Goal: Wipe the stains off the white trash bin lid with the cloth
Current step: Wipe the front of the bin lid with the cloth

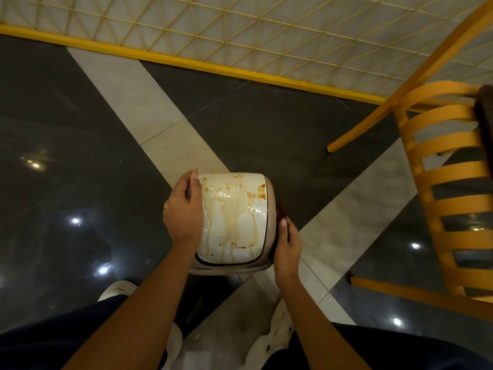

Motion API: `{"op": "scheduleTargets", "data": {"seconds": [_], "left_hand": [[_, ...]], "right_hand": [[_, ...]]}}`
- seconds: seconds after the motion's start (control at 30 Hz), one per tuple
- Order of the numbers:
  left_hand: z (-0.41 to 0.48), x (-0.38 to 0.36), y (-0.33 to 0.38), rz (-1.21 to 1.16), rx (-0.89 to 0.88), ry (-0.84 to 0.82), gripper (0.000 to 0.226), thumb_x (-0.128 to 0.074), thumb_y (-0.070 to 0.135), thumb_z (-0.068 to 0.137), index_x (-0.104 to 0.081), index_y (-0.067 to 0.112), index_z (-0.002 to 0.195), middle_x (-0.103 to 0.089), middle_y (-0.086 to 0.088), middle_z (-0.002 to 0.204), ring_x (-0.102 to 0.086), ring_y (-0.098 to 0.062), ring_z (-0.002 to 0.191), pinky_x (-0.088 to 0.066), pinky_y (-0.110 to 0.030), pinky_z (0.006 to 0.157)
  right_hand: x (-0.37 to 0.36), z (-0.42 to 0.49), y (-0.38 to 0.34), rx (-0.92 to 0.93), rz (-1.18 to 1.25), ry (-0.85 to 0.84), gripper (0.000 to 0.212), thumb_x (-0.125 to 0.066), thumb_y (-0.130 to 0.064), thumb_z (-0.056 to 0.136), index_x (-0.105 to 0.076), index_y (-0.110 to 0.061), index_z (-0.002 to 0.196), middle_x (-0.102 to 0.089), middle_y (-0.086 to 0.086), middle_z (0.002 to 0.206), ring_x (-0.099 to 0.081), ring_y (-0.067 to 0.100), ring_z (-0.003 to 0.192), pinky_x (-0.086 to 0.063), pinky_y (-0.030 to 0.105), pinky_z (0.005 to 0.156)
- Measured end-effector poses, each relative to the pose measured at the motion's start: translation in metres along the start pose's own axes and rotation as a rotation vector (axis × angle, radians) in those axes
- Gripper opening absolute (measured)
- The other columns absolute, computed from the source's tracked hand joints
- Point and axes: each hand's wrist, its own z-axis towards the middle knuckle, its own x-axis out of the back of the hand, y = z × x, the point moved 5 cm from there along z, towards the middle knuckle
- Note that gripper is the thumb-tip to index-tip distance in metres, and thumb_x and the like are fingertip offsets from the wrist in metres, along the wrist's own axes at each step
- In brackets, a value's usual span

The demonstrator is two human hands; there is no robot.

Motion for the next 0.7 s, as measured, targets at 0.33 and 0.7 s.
{"op": "scheduleTargets", "data": {"seconds": [0.33, 0.7], "left_hand": [[-0.001, 0.000, 0.001, -0.010, 0.014, -0.004, 0.033, -0.040, 0.043, 0.095, -0.060, 0.031, 0.117, -0.063, 0.006, 0.114, -0.053, -0.007, 0.102, -0.043, -0.028, 0.087], [-0.001, -0.001, 0.002, 0.000, 0.014, -0.008, 0.033, -0.040, 0.043, 0.095, -0.060, 0.030, 0.117, -0.064, 0.006, 0.113, -0.052, -0.005, 0.099, -0.042, -0.026, 0.084]], "right_hand": [[0.007, -0.037, 0.022, -0.053, 0.125, 0.201, 0.023, -0.044, -0.023, 0.097, -0.055, -0.032, 0.116, -0.058, -0.003, 0.117, -0.051, 0.018, 0.115, -0.041, 0.047, 0.103], [0.002, -0.066, 0.023, -0.022, 0.102, 0.336, 0.033, -0.040, -0.014, 0.098, -0.050, -0.009, 0.129, -0.053, 0.004, 0.126, -0.046, 0.015, 0.117, -0.036, 0.029, 0.101]]}}
